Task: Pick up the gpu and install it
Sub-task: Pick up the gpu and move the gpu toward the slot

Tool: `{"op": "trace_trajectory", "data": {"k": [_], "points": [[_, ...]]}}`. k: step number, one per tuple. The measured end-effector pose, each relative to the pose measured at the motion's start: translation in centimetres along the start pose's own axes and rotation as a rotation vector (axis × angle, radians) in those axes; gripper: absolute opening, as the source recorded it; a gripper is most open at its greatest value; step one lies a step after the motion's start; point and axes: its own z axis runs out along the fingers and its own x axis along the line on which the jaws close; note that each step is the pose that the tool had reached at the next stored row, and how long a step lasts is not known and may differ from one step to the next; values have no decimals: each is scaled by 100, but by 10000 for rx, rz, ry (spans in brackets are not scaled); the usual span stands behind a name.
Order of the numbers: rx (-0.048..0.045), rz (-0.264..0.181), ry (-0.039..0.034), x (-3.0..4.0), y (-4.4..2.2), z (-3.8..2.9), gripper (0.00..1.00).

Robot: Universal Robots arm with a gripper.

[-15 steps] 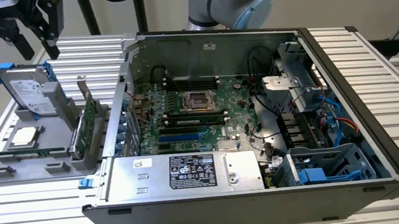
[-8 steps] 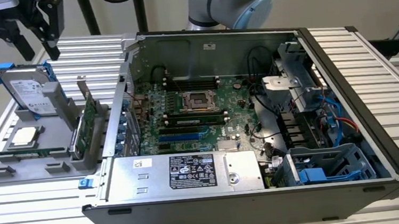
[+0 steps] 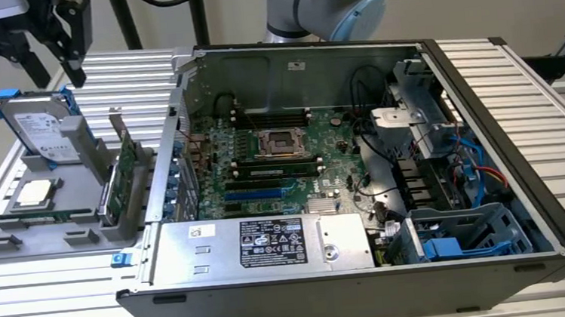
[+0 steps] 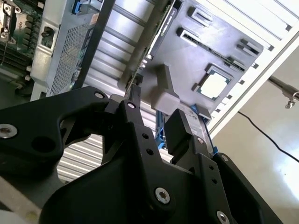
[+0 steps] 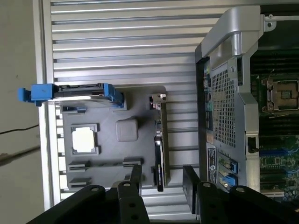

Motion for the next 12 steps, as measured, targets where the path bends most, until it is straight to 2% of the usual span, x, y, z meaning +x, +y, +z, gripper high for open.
{"op": "trace_trajectory", "data": {"k": [12], "points": [[0,-1,0,-35,-22,69,100]]}}
